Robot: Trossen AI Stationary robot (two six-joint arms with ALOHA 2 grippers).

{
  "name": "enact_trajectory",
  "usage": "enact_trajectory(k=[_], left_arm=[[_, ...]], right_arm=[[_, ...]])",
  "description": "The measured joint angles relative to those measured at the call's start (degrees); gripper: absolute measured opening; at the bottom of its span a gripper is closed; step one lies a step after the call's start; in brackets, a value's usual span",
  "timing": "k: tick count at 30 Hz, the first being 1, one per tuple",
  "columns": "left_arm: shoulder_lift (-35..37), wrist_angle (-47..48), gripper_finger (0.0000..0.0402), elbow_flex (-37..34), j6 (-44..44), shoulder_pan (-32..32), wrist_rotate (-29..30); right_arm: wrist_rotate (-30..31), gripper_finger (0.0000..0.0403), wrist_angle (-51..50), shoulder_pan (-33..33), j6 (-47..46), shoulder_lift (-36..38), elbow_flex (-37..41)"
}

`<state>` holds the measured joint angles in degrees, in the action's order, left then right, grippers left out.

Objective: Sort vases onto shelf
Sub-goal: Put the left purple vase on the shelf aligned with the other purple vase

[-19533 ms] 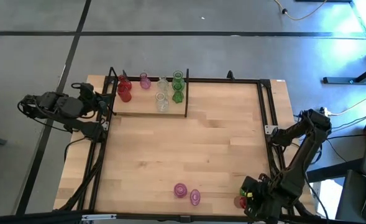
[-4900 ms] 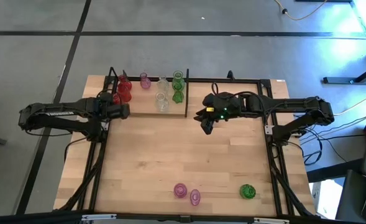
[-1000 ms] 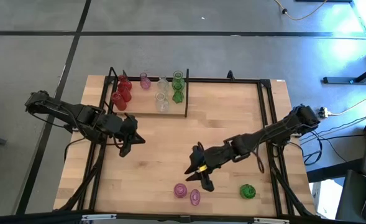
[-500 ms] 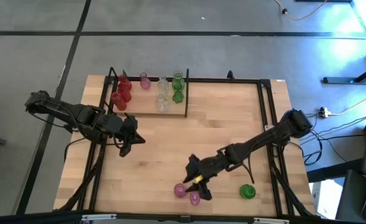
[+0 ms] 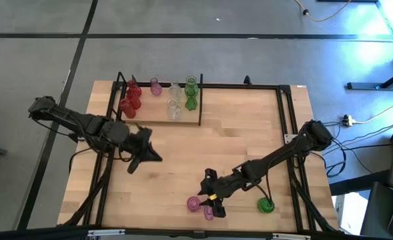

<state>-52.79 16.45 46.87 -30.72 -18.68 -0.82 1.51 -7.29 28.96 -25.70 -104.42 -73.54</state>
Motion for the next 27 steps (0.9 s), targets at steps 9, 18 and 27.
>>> enact_trajectory(k=[9, 18, 27], left_arm=[[-8.12, -9.85, 0.0, 0.0, -19.06, -5.15, 6.1], [-14.31, -19.43, 0.0, 0.02, -37.61, -5.43, 17.98], [-21.64, -23.24, 0.0, 0.06, -27.48, -8.27, 7.14]], right_arm=[[-2.78, 0.0168, -4.75, -1.76, -1.0, 0.25, 0.0], [1.52, 0.0168, -12.99, -2.88, -2.31, 6.29, 0.04], [6.07, 0.0168, -24.9, -2.68, 0.29, 10.47, 0.02]])
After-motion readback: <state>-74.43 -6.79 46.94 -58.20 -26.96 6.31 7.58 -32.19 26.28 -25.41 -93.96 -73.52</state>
